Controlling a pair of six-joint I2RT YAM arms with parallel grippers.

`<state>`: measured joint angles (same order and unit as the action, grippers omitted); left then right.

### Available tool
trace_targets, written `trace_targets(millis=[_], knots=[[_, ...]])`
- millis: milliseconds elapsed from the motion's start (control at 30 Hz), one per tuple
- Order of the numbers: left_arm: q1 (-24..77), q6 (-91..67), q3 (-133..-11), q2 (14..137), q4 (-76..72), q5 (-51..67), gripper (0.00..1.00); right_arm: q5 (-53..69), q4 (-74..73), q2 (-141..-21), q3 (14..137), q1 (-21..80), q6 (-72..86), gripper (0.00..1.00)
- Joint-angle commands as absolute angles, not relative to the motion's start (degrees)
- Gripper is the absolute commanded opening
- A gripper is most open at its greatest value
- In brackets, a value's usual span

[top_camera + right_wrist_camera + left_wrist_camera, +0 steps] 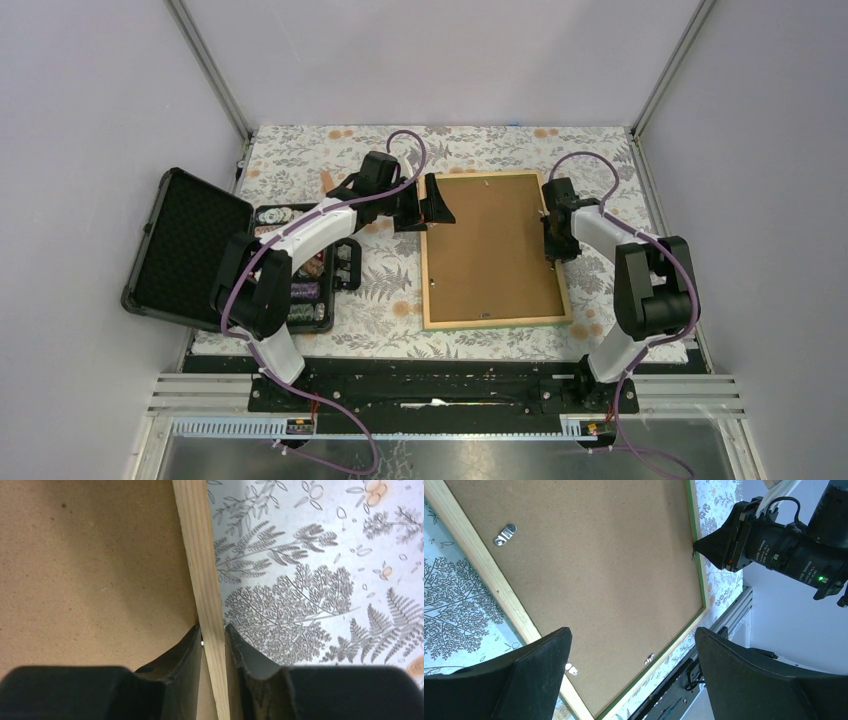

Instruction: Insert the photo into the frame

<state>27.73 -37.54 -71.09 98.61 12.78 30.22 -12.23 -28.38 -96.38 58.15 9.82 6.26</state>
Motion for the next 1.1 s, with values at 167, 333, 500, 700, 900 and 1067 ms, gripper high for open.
trace_targets(millis=[167,333,500,700,900,1067], knots=[[27.34,-37.19,-70.95,97.12,10.07,30.59,0.99,-16.10,-35.02,-86.42,61.96,9.67,16.32,0.39],[27.33,-37.08,-70.84,96.65,10.19,30.18,0.99,-13.66,-35.67,-83.69,61.22,9.61,17.93,0.48],[26.86,-38.85,-68.93,95.22,9.90,26.83,0.99,-8.03,-33.15,-82.99,59.33,9.58,18.59,0.72],[24.92,-46.44,-60.38,91.63,4.30,21.02,0.99,-5.62,-27.15,-83.73,55.69,6.88,23.22,0.85],[24.85,-53.83,-53.24,92.53,-3.38,20.88,0.99,-6.18,-24.54,-88.93,56.22,5.25,23.67,0.87],[24.88,-53.53,-54.37,97.94,-3.40,23.70,0.99,-5.14,-23.12,-94.20,57.66,4.96,22.88,0.86]])
